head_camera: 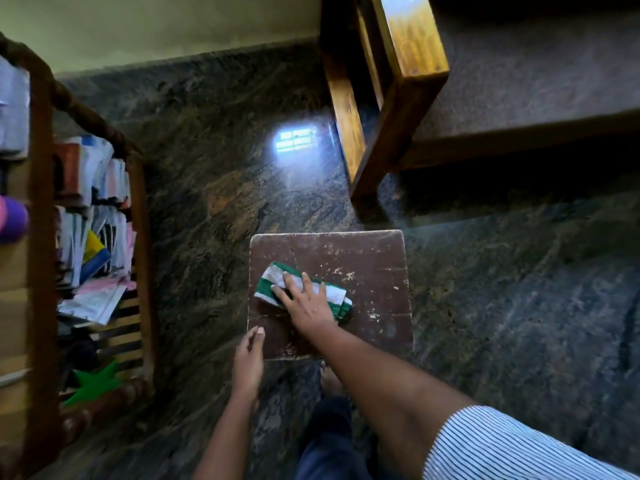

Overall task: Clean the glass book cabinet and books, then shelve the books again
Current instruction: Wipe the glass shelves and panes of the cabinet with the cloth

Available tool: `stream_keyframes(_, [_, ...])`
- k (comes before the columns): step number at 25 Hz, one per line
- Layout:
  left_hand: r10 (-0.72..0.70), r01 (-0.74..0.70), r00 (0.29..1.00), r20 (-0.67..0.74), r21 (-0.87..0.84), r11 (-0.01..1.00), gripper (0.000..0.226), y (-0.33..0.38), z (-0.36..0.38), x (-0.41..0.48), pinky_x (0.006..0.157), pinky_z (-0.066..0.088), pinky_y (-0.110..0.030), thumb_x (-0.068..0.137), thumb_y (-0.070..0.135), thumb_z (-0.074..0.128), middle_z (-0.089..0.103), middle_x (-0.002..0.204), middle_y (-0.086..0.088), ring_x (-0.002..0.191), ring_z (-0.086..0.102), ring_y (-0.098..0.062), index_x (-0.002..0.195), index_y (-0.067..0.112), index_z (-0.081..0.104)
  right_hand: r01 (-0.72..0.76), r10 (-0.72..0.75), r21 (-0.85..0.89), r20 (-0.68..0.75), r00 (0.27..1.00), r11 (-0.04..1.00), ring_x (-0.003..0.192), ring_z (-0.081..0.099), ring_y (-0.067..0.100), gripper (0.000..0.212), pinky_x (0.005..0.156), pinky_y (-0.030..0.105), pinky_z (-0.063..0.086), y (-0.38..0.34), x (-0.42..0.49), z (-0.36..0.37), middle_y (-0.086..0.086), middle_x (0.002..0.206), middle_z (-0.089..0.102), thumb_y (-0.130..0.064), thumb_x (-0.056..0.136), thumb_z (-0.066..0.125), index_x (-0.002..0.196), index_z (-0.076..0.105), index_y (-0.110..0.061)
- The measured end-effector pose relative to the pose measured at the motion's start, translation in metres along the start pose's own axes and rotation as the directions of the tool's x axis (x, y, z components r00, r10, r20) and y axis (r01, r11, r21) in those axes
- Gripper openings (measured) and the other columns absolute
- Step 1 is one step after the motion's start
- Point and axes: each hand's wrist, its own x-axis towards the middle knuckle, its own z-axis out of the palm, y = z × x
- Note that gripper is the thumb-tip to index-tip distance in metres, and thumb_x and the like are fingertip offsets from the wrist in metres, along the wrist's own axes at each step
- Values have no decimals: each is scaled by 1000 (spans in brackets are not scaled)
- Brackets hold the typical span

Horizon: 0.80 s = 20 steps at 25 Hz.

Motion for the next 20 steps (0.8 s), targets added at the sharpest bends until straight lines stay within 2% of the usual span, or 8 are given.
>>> stream_keyframes(3, [-32,31,999,-27,-41,999,38,1,-9,0,105,34,-36,97,22,49,54,131,-14,123,49,-29,128,2,53,-17,18,-11,40,999,1000,131,25,39,50,100,49,33,4,-2,-7,9,153,14,-9,99,27,146,18,-24])
stream_keyframes(6, [-16,17,999,40,-15,1000,35,18,-5,-8,102,38,-44,94,26,53,57,128,-16,118,53,-32,124,6,56,-59,38,166,126,991,984,123,38,37,52,100,45,35,32,-33,-33,15,142,31,-13,95,42,144,27,-25])
stream_keyframes(10, [134,-162,974,185,147,976,33,57,26,-29,100,36,-33,96,19,51,55,131,-17,122,49,-30,122,0,58,-220,196,422,100,975,879,122,46,33,53,97,32,37,101,-128,-50,15,137,45,-25,93,47,144,31,-23])
stream_keyframes(12, [166,-230,944,286,206,951,32,78,58,-51,98,36,-33,96,17,50,56,128,-15,121,50,-30,121,-2,58,-330,382,645,63,922,690,116,53,24,44,84,24,40,138,-197,-50,7,128,56,-28,94,49,137,43,-22])
stream_keyframes(13, [178,-263,923,341,224,938,31,88,79,-65,98,37,-34,96,16,51,57,126,-14,119,51,-30,119,-3,59,-325,469,773,40,882,545,108,56,19,35,76,20,41,154,-231,-47,5,116,60,-25,94,50,129,51,-18])
stream_keyframes(16, [202,-386,828,524,271,882,24,112,152,-107,100,38,-41,95,16,52,60,121,-18,116,53,-36,111,0,63,-156,679,979,26,734,131,91,52,12,16,64,5,39,193,-319,-30,4,99,58,-12,94,53,109,57,-11])
stream_keyframes(18, [183,-486,718,671,295,823,18,131,218,-150,101,39,-49,96,17,51,60,120,-21,116,53,-40,106,8,63,-7,816,995,87,571,-101,79,57,7,18,62,7,44,224,-380,-12,5,97,62,-13,94,52,110,58,-7])
stream_keyframes(20, [131,-560,604,786,302,772,26,150,288,-209,96,45,-44,98,18,48,59,118,-25,111,55,-41,117,3,58,187,885,945,164,436,-267,74,62,8,18,64,16,49,260,-441,8,6,92,65,-16,94,52,108,59,-6])
